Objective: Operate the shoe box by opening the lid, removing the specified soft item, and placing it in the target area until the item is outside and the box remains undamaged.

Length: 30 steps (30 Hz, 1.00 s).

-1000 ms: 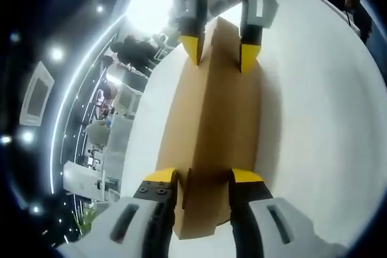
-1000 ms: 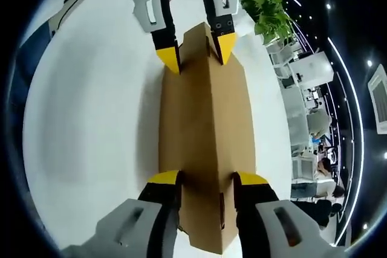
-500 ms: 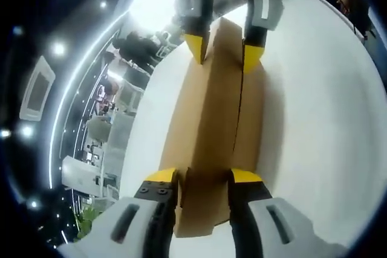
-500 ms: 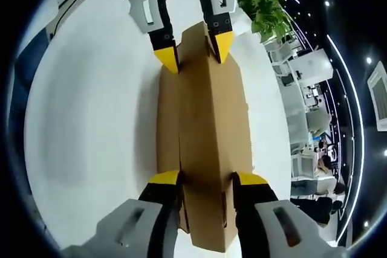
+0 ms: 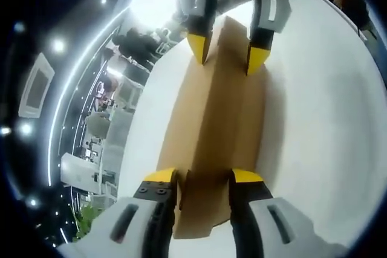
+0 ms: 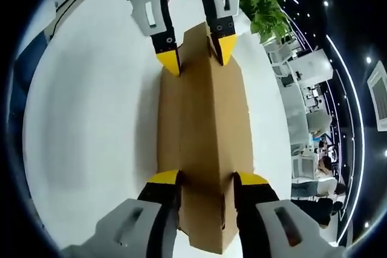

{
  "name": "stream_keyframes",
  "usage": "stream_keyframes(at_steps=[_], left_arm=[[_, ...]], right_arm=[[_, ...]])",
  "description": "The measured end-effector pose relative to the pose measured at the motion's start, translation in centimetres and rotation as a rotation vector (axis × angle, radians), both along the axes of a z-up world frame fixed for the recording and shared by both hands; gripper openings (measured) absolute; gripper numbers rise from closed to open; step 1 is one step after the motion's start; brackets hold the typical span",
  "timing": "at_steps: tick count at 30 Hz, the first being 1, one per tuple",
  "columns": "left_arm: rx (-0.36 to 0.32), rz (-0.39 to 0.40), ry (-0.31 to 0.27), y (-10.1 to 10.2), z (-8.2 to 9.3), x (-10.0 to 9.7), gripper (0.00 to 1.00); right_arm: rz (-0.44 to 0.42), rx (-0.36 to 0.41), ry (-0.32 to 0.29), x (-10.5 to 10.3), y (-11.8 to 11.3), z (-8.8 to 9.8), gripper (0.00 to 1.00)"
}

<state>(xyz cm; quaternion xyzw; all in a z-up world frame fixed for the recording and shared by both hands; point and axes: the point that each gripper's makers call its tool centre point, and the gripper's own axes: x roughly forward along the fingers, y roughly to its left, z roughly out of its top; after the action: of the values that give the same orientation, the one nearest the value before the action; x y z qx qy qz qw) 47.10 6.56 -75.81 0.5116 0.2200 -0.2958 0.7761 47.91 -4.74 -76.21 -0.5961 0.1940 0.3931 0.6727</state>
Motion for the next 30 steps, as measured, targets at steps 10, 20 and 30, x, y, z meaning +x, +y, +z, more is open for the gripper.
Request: stream_keyframes(at_steps=[10, 20, 30], left_arm=[[0.001, -0.021, 0.014, 0.0, -0.1, 0.5, 0.38], [-0.023, -0.014, -0.002, -0.1, 0.7, 1.0, 0.36], [-0.031, -0.011, 0.017, -0.2, 1.0, 1.2, 0.36]], right_arm=[[0.019, 0.022, 0.005, 0.2, 0.1, 0.6, 0.33], [0.009, 0.034, 0.011, 0.4, 0.0, 1.4, 0.33], [0.005, 0.032, 0.031, 0.6, 0.0, 1.8, 0.33]])
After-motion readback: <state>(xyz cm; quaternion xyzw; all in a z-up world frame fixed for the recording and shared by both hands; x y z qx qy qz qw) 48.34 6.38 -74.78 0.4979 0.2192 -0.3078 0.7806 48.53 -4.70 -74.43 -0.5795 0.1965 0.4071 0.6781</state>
